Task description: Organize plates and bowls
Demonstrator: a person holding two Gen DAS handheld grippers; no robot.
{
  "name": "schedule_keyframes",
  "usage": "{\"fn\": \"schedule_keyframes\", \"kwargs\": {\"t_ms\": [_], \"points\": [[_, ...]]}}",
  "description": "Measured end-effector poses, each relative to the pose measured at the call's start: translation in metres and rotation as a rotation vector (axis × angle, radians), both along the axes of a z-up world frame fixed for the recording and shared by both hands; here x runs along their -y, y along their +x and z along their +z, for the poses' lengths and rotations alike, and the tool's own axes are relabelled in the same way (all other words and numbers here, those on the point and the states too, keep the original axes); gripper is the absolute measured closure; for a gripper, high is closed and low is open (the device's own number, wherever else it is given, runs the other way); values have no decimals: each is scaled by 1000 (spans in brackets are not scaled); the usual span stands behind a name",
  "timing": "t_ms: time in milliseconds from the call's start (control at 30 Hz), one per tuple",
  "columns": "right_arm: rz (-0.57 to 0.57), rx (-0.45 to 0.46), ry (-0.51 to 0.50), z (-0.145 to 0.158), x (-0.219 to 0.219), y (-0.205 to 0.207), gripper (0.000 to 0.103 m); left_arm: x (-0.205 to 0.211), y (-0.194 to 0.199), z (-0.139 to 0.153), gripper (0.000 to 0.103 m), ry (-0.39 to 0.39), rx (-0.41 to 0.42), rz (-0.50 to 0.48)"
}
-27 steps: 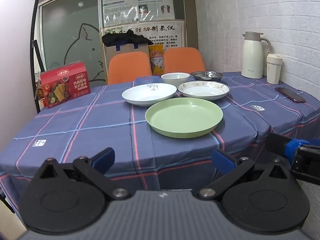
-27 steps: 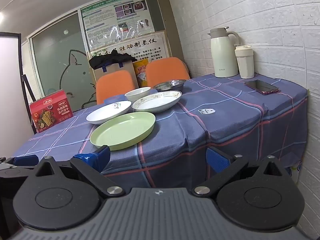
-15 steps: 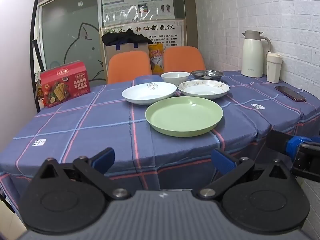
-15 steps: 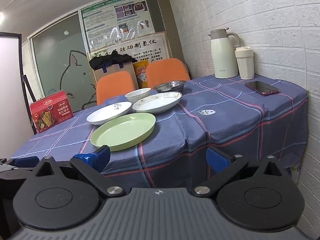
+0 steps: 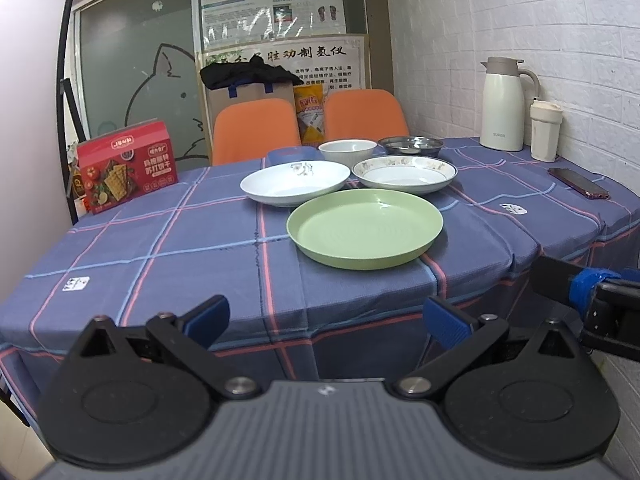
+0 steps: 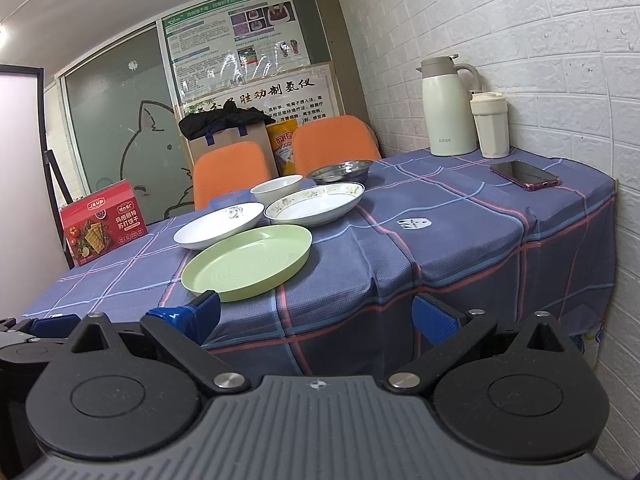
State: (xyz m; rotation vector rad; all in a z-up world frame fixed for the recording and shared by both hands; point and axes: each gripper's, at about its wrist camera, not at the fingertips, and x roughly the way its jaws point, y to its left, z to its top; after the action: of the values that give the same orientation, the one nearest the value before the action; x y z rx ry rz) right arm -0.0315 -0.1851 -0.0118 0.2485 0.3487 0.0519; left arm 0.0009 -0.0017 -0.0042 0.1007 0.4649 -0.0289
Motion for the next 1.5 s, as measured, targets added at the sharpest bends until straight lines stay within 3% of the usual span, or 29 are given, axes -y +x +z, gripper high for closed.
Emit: {"fn": "schedule_keyframes", "kwargs": {"t_ms": [1500], "points": [[3,-8,8,-2,0,2,13,3,0,-2,0,6,-10,-7]]}}
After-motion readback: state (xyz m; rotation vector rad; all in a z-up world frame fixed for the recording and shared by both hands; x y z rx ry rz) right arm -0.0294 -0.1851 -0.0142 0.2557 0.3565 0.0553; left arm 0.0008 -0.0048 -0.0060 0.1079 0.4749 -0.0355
